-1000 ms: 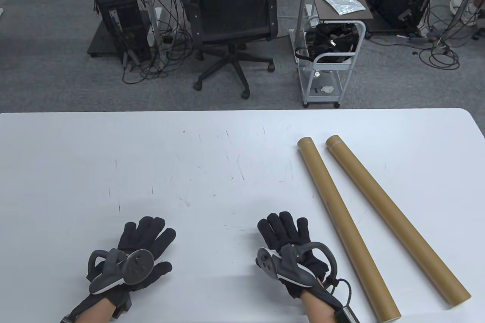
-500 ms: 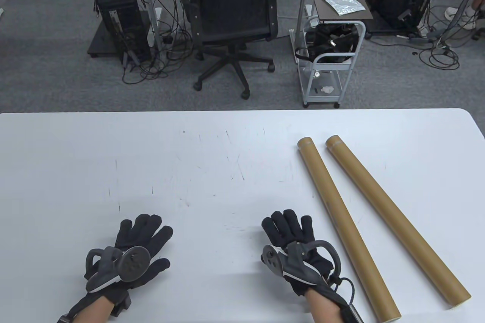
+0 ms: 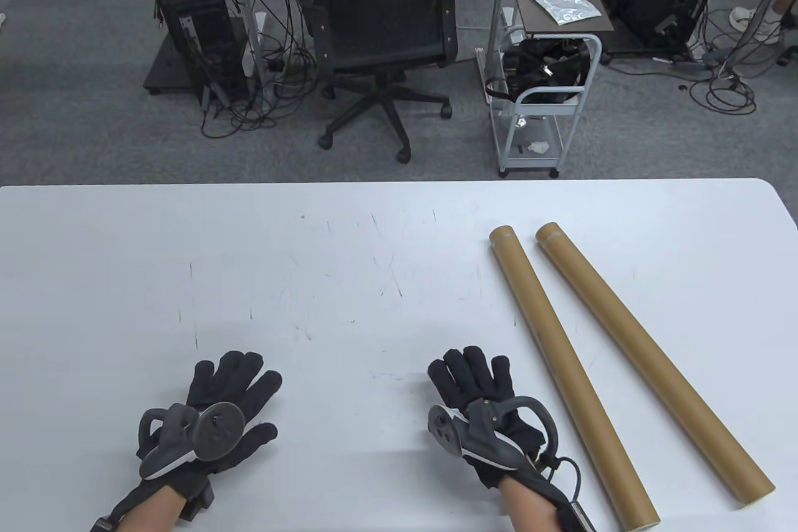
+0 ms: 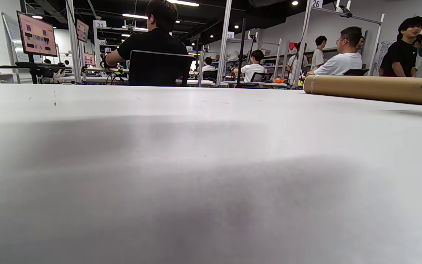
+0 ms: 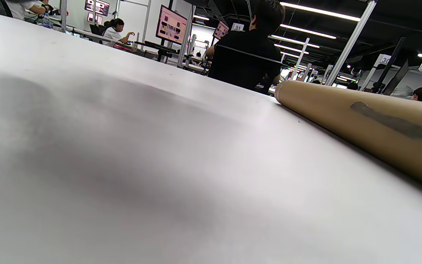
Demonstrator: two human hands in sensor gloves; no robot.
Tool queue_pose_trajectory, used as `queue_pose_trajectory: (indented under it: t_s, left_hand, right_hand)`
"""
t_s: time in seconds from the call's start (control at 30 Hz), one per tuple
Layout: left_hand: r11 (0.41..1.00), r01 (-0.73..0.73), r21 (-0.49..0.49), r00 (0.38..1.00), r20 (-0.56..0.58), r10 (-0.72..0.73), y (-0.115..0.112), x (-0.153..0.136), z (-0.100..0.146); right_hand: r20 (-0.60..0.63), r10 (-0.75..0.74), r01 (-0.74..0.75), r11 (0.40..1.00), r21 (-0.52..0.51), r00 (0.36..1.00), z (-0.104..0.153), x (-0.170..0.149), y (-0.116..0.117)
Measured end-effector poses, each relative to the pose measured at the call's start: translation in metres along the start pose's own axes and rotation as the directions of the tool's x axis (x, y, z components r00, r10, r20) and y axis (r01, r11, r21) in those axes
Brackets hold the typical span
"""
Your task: Roll up mouse pads and store in mailing tubes
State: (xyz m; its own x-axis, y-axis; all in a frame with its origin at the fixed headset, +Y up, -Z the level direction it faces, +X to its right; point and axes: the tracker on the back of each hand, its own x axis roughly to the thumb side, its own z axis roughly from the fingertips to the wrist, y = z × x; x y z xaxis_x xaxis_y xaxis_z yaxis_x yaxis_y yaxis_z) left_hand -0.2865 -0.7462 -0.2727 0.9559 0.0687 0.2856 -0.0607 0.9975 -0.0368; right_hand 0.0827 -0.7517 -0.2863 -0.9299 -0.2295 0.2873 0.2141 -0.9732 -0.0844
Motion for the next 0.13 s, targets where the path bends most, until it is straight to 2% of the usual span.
queue_pose_trajectory:
  t_s: [0.13]
  left_hand:
    - [1.000, 0.001, 0.003, 1.000, -0.002, -0.001, 0.0003, -0.0004, 0.0000]
  right_hand:
    - [0.001, 0.005, -0.005, 1.000, 0.001, 1.000, 0.0004, 0.0004, -0.0006]
